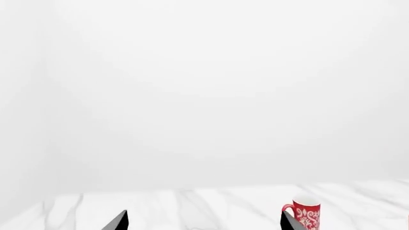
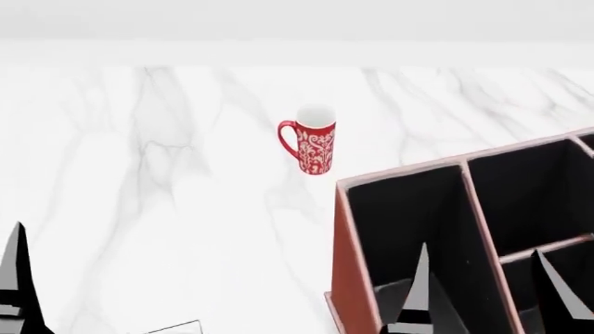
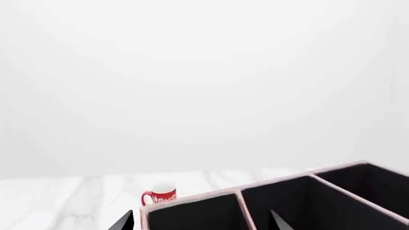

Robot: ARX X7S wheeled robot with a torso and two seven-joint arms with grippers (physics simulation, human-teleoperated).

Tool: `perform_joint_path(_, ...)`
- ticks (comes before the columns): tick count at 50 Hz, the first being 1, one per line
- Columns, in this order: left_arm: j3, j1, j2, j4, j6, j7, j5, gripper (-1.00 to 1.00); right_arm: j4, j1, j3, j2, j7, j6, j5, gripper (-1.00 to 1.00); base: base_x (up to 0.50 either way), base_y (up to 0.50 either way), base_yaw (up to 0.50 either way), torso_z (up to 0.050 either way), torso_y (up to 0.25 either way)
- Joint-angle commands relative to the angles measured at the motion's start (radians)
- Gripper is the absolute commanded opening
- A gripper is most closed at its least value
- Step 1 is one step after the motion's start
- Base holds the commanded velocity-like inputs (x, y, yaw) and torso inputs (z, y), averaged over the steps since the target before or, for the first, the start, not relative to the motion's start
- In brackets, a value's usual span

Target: Pick up the book and place it in the left compartment of the caddy.

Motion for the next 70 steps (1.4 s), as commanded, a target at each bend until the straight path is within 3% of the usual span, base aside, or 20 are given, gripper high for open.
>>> perform_joint_path(1, 0.012, 0.003, -0.011, -0.002, 0.018, -0.017, 0.02, 1.0, 0.006, 0.007, 0.007, 0.008, 0.017, 0.001, 0.014, 1.0, 0.5, 0.0, 0.0, 0.0, 0.0)
perform_joint_path(14, -0.008, 0.001, -0.018, 0.006, 0.012, -0.026, -0.005, 1.0, 0.015, 0.007, -0.068, 0.048, 0.058, 0.002, -0.04, 1.0, 0.24, 0.0, 0.0, 0.0, 0.002)
perform_joint_path(34, -0.013, 0.002, -0.034, 0.012, 0.011, -0.043, -0.032, 1.0, 0.014, 0.015, -0.064, 0.063, 0.086, 0.007, -0.008, 1.0, 0.0, 0.0, 0.0, 0.0, 0.0)
perform_joint_path(37, -0.025, -0.004, -0.038, 0.013, 0.001, -0.043, -0.048, 1.0, -0.004, 0.032, -0.033, 0.065, 0.073, 0.051, 0.069, 1.0, 0.0, 0.0, 0.0, 0.0, 0.0)
perform_joint_path(42, -0.067, -0.011, -0.049, 0.026, -0.016, -0.044, -0.085, 1.0, -0.026, 0.02, -0.088, 0.095, 0.096, 0.013, -0.016, 1.0, 0.0, 0.0, 0.0, 0.0, 0.0)
perform_joint_path(46, -0.076, -0.007, -0.061, 0.033, -0.012, -0.038, -0.097, 1.0, -0.037, 0.045, 0.026, 0.059, 0.067, 0.088, 0.177, 1.0, 0.0, 0.0, 0.0, 0.0, 0.0)
perform_joint_path(51, -0.084, -0.019, -0.071, 0.042, -0.018, -0.037, -0.112, 1.0, -0.035, 0.047, -0.004, 0.077, 0.094, 0.067, 0.116, 1.0, 0.0, 0.0, 0.0, 0.0, 0.0)
perform_joint_path(57, -0.125, -0.086, -0.085, 0.012, -0.048, -0.035, -0.168, 1.0, 0.005, 0.169, 0.029, 0.086, 0.122, 0.169, 0.211, 1.0, 0.0, 0.0, 0.0, 0.0, 0.0)
perform_joint_path(67, -0.168, -0.085, -0.11, 0.021, -0.051, -0.036, -0.2, 1.0, 0.049, 0.364, -0.038, 0.131, 0.156, 0.272, 0.239, 1.0, 0.0, 0.0, 0.0, 0.0, 0.0)
perform_joint_path(70, -0.212, -0.085, -0.111, 0.039, -0.067, -0.042, -0.237, 1.0, 0.08, 0.436, 0.029, 0.125, 0.152, 0.357, 0.349, 1.0, 0.0, 0.0, 0.0, 0.0, 0.0)
